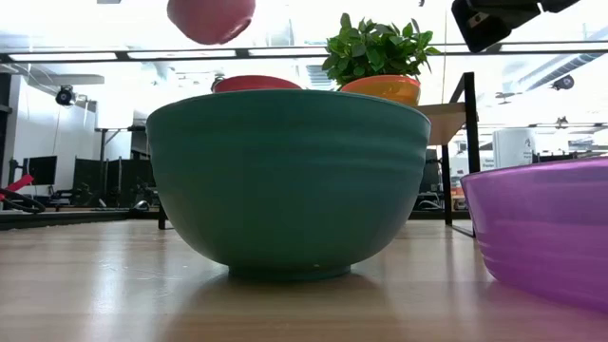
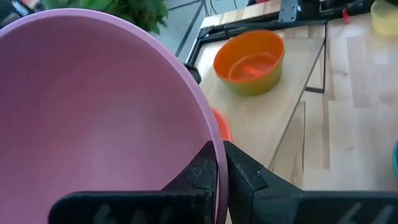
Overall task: Place and stack bowls onto a shelf
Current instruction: Stack the pink bowl on top of the orange bowl on the shelf
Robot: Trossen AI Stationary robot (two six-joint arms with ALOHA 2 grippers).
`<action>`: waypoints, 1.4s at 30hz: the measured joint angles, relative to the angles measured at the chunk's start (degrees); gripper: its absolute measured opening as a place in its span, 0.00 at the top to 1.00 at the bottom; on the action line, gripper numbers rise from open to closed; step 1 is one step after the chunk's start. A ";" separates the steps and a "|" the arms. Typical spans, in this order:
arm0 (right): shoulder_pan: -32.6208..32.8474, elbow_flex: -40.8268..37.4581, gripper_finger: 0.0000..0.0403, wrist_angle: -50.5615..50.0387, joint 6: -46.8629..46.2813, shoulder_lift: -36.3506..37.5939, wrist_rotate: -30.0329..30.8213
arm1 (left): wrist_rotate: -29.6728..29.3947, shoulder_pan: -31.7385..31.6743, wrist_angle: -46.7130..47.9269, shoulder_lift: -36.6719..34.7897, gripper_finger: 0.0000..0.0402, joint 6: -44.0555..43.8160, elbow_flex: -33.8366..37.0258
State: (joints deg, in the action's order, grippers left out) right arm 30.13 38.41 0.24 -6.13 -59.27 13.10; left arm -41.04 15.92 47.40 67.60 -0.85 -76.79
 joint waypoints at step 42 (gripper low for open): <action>0.00 0.00 0.98 0.03 0.22 0.04 -0.02 | 29.82 -21.46 26.62 25.69 1.00 16.97 -25.55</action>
State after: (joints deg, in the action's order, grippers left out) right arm 30.13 38.41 0.27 -5.91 -59.23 13.08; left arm -11.22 -5.54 74.02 93.29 16.12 -102.35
